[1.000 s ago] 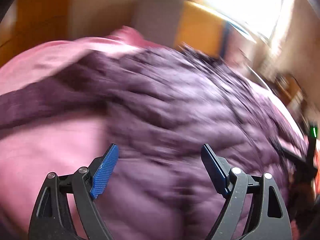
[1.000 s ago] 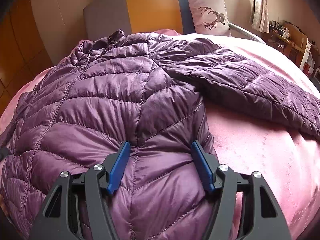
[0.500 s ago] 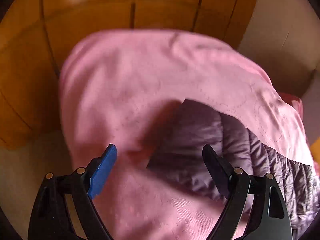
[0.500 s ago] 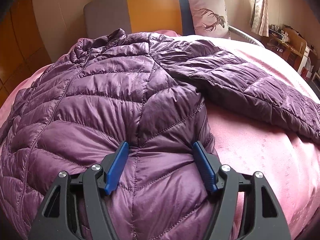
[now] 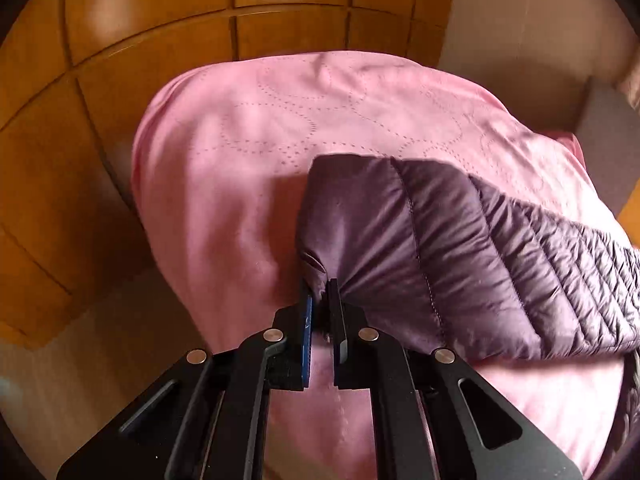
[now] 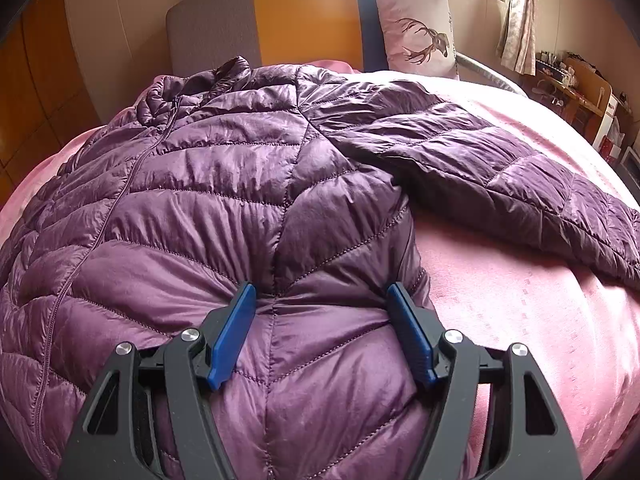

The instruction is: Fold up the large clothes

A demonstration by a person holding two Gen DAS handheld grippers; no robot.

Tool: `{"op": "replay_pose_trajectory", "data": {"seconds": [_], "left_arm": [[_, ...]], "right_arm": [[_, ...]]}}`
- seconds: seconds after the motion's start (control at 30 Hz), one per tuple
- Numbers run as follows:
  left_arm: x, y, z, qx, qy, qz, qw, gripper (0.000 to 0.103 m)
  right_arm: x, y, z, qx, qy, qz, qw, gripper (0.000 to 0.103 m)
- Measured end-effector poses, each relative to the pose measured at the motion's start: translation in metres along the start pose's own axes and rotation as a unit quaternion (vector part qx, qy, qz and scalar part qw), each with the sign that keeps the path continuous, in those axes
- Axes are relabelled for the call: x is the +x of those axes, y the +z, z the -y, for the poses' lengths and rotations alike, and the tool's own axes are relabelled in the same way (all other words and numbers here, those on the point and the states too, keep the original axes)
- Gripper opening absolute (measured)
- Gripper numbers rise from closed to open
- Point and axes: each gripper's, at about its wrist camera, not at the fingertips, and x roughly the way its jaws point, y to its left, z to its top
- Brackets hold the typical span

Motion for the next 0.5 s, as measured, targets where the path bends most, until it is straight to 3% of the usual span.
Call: {"op": "replay_pose_trajectory", "data": {"seconds": [0.03,0.1,0.13,0.17,0.27,0.33,0.4,0.5], "left_arm": [[-0.007,-0.001,-0.002,-0.010,0.004,0.001,0.9999,0.014],[-0.022,-0.001,-0.004,-0.014,0.017,0.016,0.9996,0.041],[-0.033,0.000,-0.001,-0.018,0.021,0.036,0.9990,0.069],[-0.046,-0.002,0.000,-0.022,0.024,0.059,0.9978,0.079],[-0.075,-0.001,0.028,0.001,-0.013,0.094,0.9955,0.079],[-0.090,-0.007,0.059,0.025,-0.069,0.099,0.9924,0.079],[-0.103,-0.020,0.095,0.063,-0.131,0.094,0.9849,0.079],[-0.115,-0.049,0.167,0.141,-0.211,0.073,0.9645,0.079]], "right_arm": [[0.000,0.000,0.001,0.001,0.002,0.001,1.000,0.068],[0.000,-0.001,0.002,0.005,0.006,0.002,1.000,0.069],[0.000,-0.001,0.003,0.006,0.008,0.002,1.000,0.069],[-0.001,-0.002,0.003,0.007,0.009,0.002,1.000,0.069],[-0.001,-0.001,0.003,0.005,0.009,-0.001,1.000,0.070],[-0.004,0.005,0.001,-0.002,0.006,-0.013,1.000,0.074],[-0.013,0.016,0.004,0.008,0.006,-0.008,1.000,0.078],[-0.028,0.039,0.010,0.015,0.003,0.029,0.999,0.082]]}}
